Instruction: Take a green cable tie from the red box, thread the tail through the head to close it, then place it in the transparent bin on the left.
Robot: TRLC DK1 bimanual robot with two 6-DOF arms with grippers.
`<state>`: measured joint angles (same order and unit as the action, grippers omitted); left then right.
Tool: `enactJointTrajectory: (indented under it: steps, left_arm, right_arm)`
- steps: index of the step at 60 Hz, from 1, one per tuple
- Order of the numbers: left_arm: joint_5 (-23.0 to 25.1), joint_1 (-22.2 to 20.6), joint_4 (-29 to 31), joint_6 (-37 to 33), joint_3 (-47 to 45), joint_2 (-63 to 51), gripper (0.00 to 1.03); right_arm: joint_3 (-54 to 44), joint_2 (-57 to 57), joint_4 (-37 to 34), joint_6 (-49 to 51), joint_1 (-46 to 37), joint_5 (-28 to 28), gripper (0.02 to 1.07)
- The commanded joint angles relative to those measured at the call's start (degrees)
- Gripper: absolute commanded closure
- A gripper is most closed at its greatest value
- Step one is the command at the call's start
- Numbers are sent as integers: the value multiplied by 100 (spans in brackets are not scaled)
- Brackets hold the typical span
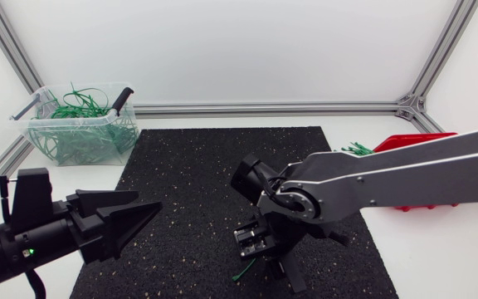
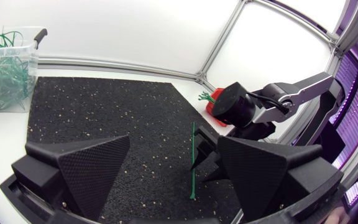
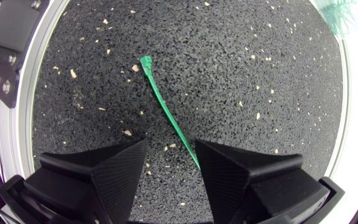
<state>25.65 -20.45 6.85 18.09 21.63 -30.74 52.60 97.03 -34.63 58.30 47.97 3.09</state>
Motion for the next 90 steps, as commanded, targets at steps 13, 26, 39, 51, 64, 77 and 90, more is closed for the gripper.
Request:
enactJointTrajectory:
  steps: [13, 26, 39, 51, 64, 77, 90]
  left_arm:
    - [151, -38, 167, 213, 289, -116, 4]
    - [397, 261, 264, 107, 298, -72, 4]
    - [494, 392, 299, 63, 298, -64, 4]
    - [494, 392, 299, 63, 307, -64, 4]
    - [494, 419, 290, 55, 307, -64, 4]
    - [494, 445, 220, 28, 307, -64, 4]
    - [494, 428, -114, 11, 263, -239, 4]
  right_arm:
    - [321, 633, 115, 287, 20, -46, 70]
    - [646, 958, 132, 410, -165, -37, 87]
    - [725, 1090, 326, 427, -253, -37, 94]
    - [717, 1019, 361, 401, -297, -10, 101]
    - [761, 536, 35, 331, -437, 324, 101]
    - [831, -167, -632, 252, -947, 1062, 101]
    - [1139, -598, -1573, 243, -1703, 2204, 101]
